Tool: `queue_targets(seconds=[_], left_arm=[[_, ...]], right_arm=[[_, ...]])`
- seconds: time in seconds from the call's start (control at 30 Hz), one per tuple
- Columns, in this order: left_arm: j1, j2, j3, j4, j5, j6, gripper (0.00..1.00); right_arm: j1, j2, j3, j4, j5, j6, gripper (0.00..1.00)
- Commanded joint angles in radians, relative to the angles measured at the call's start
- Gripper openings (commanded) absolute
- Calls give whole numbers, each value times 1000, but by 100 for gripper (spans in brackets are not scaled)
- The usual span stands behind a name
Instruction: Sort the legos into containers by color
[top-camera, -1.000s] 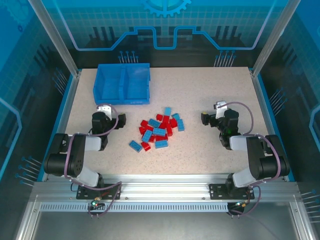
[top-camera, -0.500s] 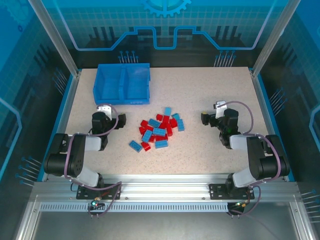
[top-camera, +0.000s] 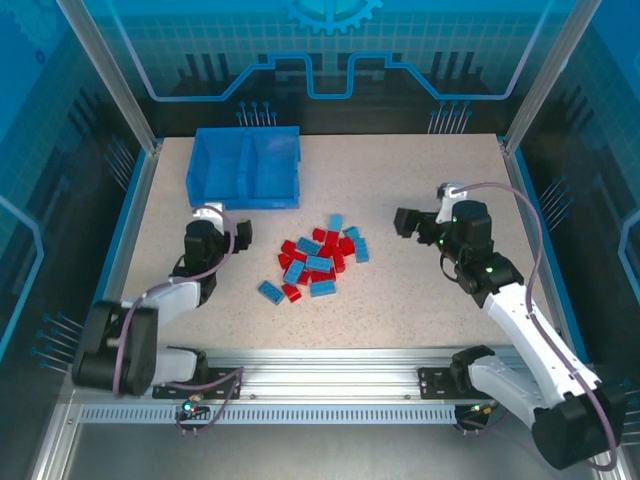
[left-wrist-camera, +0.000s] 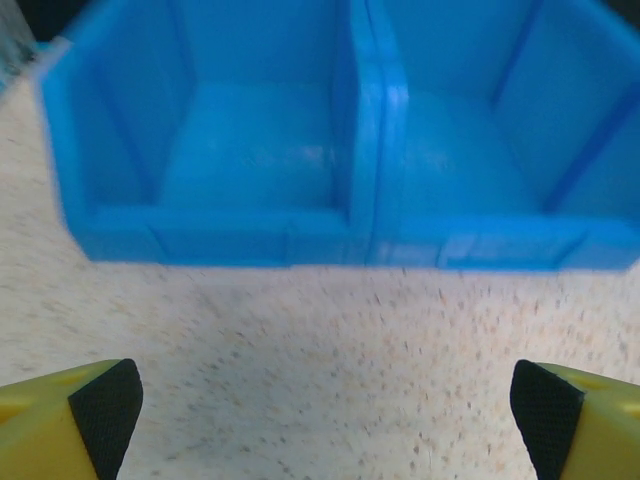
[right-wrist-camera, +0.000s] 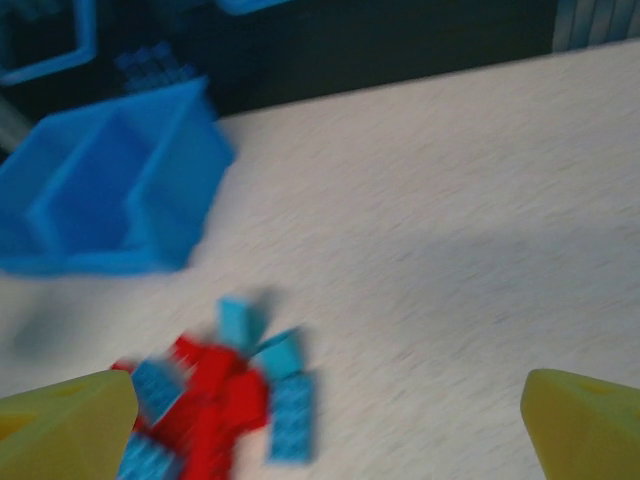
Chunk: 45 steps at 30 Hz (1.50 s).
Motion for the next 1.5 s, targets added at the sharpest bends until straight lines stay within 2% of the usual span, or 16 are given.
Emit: queue_targets(seconds=[0.0, 0.1, 0.2, 0.27, 0.43, 0.57, 0.63, 0.7, 0.8, 1.03, 1.3, 1.47], left_arm=[[-9, -175, 115, -342, -138, -159, 99], [-31, -251, 258, -692, -128, -341, 99], [-95, -249, 376, -941, -45, -483, 98], [-152, -217, 420, -1034, 25, -548, 98], [-297, -91, 432, -1112, 167, -714, 93], [-418, -86, 355, -1177, 81, -1027, 76], [-472, -81, 324, -1202, 74, -1177, 76], [-504, -51, 309, -1202, 103, -1265, 78], [-510, 10, 322, -1216, 100, -1289, 79], [-506, 135, 356, -1166, 58, -1291, 70], [-501, 240, 375, -1105, 48, -1262, 69], [-491, 265, 357, -1096, 48, -1259, 54]], right_arm=[[118, 52, 57, -230, -66, 111, 100], [227, 156, 158, -291, -79, 114, 100], [309, 272, 240, -326, -108, 98, 100], [342, 343, 284, -336, -129, 94, 100], [368, 435, 327, -323, -136, 110, 100], [369, 456, 335, -336, -131, 117, 100], [371, 452, 327, -338, -120, 126, 100], [370, 452, 319, -331, -117, 134, 100], [371, 463, 326, -336, -120, 135, 100], [372, 461, 342, -369, -114, 127, 100], [379, 426, 332, -407, -106, 120, 100], [390, 425, 348, -412, -122, 116, 100]])
